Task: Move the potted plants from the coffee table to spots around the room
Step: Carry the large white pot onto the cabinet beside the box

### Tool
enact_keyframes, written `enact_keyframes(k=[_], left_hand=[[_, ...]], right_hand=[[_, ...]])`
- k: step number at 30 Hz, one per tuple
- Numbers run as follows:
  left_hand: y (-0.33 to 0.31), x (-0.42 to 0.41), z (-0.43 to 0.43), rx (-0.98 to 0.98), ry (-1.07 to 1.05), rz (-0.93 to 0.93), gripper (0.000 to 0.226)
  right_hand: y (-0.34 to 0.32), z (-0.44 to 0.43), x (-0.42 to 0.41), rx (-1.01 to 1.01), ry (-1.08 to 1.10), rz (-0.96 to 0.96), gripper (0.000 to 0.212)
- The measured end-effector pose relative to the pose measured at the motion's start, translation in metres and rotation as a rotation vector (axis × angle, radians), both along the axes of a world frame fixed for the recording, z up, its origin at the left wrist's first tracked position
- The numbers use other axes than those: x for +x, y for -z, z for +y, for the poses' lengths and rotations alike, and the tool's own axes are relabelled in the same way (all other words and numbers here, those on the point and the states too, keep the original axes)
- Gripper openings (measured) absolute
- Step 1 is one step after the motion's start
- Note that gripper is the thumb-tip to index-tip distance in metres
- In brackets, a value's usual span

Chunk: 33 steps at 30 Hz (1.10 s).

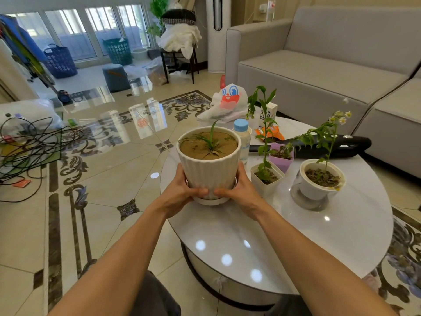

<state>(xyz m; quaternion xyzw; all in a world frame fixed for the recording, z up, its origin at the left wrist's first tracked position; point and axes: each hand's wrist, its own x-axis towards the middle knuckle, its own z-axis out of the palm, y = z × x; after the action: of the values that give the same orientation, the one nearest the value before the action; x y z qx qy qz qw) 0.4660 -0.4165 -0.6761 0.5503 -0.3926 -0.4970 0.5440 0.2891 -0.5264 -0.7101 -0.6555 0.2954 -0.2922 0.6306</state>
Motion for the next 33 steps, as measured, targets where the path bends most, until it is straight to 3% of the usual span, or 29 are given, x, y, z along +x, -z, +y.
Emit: enact_keyframes(k=[6, 11, 13, 15, 18, 22, 28, 33], left_hand=[[-0.001, 0.008, -0.004, 0.014, 0.036, 0.015, 0.114], [-0.004, 0.034, -0.004, 0.002, 0.175, 0.418, 0.074], [-0.013, 0.031, -0.009, 0.053, 0.040, 0.475, 0.044], [-0.021, 0.019, -0.018, 0.176, -0.176, 0.442, 0.048], [-0.021, 0.000, -0.027, 0.241, -0.400, 0.408, 0.054], [-0.014, -0.015, -0.024, 0.200, -0.535, 0.400, 0.048], [-0.023, -0.012, -0.028, 0.119, -0.625, 0.388, 0.049], [-0.063, -0.004, -0.025, 0.100, -0.695, 0.405, 0.047]], right_hand=[[-0.005, 0.000, 0.002, 0.022, -0.016, -0.044, 0.121], [-0.013, -0.003, 0.005, 0.158, -0.032, -0.118, 0.109], [-0.013, -0.002, 0.003, 0.170, -0.027, -0.114, 0.104], [-0.014, -0.001, 0.000, 0.193, -0.041, -0.104, 0.091], [-0.024, 0.004, 0.001, 0.291, -0.072, -0.099, 0.046], [-0.026, 0.009, 0.024, 0.387, 0.221, -0.064, 0.069], [-0.033, 0.015, 0.053, 0.450, 0.419, -0.032, 0.049], [-0.073, 0.017, 0.068, 0.509, 0.485, -0.094, 0.058]])
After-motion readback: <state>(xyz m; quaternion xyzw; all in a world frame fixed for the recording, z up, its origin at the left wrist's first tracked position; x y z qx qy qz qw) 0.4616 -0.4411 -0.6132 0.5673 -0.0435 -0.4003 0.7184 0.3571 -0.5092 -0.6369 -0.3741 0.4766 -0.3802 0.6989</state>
